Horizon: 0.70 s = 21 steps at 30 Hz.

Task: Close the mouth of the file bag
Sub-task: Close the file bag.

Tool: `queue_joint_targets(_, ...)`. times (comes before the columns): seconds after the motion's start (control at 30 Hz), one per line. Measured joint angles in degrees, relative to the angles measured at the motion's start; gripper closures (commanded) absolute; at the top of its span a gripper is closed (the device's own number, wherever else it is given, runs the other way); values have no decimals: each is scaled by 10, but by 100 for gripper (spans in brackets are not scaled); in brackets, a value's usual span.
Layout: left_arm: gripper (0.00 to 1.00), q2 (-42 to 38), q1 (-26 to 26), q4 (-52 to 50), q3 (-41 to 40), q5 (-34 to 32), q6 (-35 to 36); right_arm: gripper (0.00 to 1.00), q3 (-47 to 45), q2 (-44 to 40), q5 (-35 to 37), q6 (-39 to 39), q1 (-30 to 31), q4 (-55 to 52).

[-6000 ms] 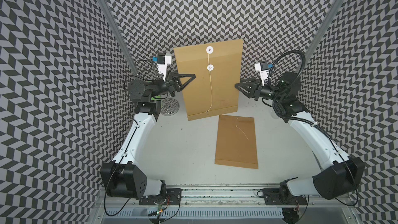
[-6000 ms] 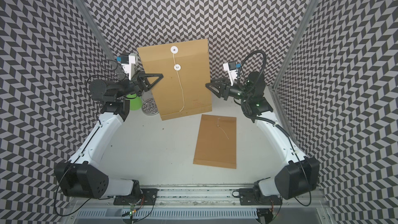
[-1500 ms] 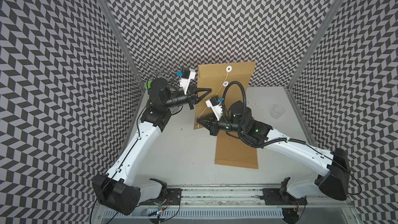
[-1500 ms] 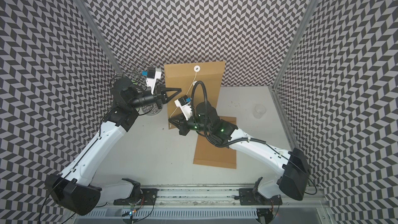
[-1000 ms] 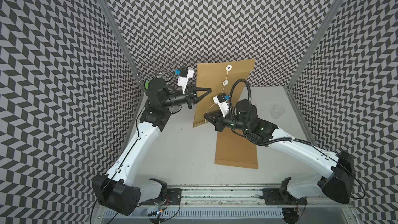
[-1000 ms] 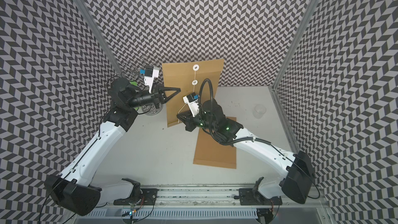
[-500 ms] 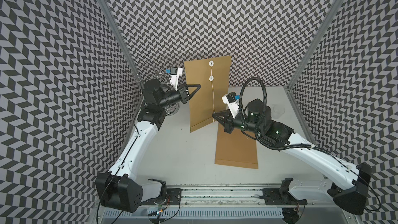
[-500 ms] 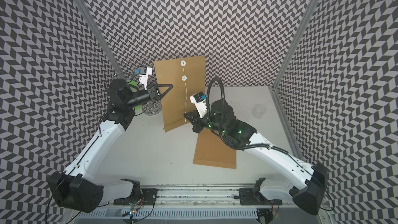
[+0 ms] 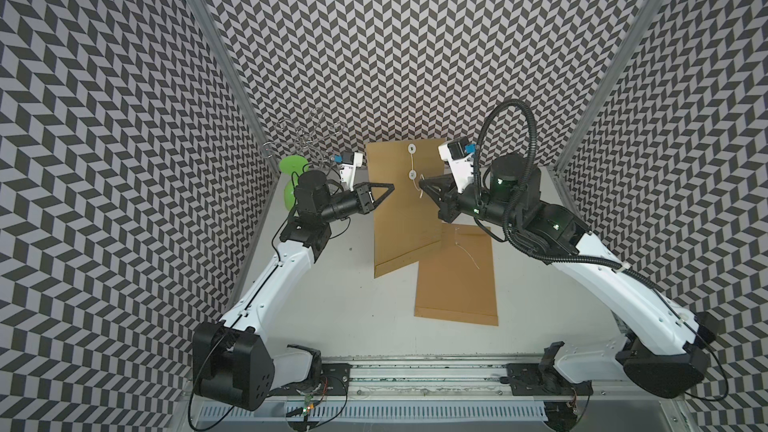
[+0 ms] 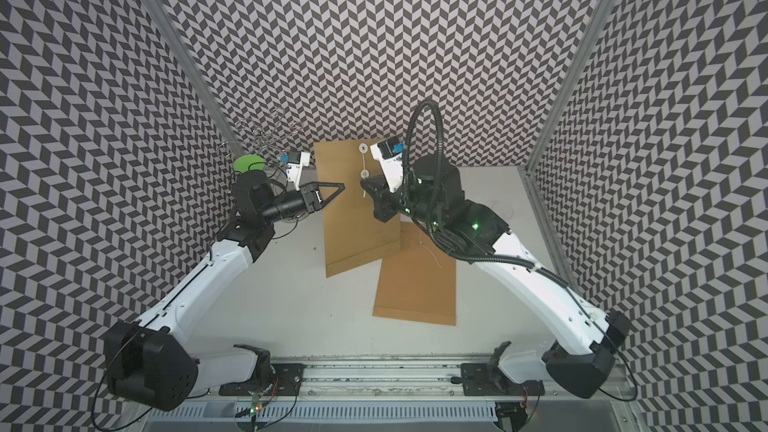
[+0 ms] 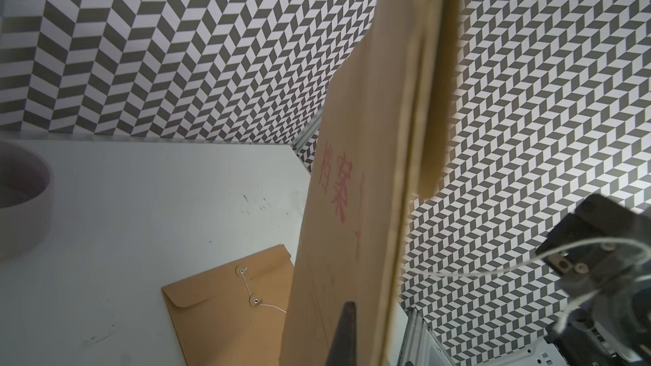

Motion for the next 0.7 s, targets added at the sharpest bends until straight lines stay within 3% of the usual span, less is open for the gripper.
queue_joint_targets(0.27, 100, 0, -39, 28, -17, -17, -26, 100, 110, 85, 7, -12, 28, -49)
queue_joint_targets(0.7, 100, 0, -54, 55, -20, -22, -47, 100, 240, 173, 2, -15, 64, -77)
